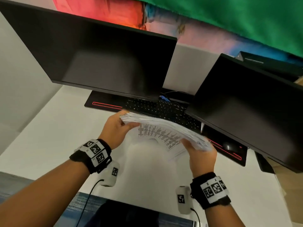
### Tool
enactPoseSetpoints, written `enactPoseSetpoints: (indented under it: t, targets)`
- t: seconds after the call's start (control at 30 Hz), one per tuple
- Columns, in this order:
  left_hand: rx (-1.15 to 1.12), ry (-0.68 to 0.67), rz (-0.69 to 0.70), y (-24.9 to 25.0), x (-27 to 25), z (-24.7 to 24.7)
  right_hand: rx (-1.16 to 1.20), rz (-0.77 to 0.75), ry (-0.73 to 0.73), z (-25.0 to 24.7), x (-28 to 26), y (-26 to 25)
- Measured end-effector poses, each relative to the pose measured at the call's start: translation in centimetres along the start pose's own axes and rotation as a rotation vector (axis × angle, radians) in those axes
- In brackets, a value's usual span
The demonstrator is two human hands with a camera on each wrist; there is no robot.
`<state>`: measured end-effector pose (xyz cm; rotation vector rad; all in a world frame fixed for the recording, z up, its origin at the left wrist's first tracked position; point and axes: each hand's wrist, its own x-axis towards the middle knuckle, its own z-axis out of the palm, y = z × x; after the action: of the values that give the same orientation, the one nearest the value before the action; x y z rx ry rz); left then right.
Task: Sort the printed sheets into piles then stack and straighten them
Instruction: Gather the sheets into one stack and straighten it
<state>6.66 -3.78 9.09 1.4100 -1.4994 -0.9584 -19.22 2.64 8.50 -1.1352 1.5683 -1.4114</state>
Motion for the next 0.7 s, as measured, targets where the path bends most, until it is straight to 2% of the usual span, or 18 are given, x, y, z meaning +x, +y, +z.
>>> enactPoseSetpoints:
  t: [0.13, 0.23, 0.3, 0.37, 0.43, 0.57, 0.63, 0.7]
  targets:
    - [-0.107, 0.083, 0.04, 1.3, 0.8, -0.5, -0.005, -0.005, 0.08, -1.0, 1.3, -0.6]
    - [-0.275, -0.05, -0.104, 0.5, 0.5, -0.3, -0.025, -0.011, 0.01, -0.6, 0.8, -0.6]
    - [-0.188, -0.12, -0.175, -0.8, 0.0, 0.6, 0.011, 0.04, -0.008, -0.2, 0.4, 0.0]
    - [-0.076, -0.084, -0.189, -1.4, 0.2, 1.3, 0.048, 0.053, 0.0, 0.2, 0.5, 0.4]
    - [-0.066, -0.019, -0.173, -0.5, 0.2, 1.8, 0.02, 0.035, 0.039, 0.4, 0.8, 0.1]
    - [-0.077, 0.134, -0.028, 1.2, -0.7, 2.3, -0.02, -0.03, 0.104, 0.0, 0.8, -1.1]
    - [-0.055, 0.112, -0.007, 0.5, -1.5, 2.2, -0.123, -0.086, 0.062, 0.2, -0.2, -1.7]
    - [-0.062, 0.007, -0.033, -0.6, -2.1, 1.8, -0.135, -0.107, 0.013, 0.3, -1.1, -1.2]
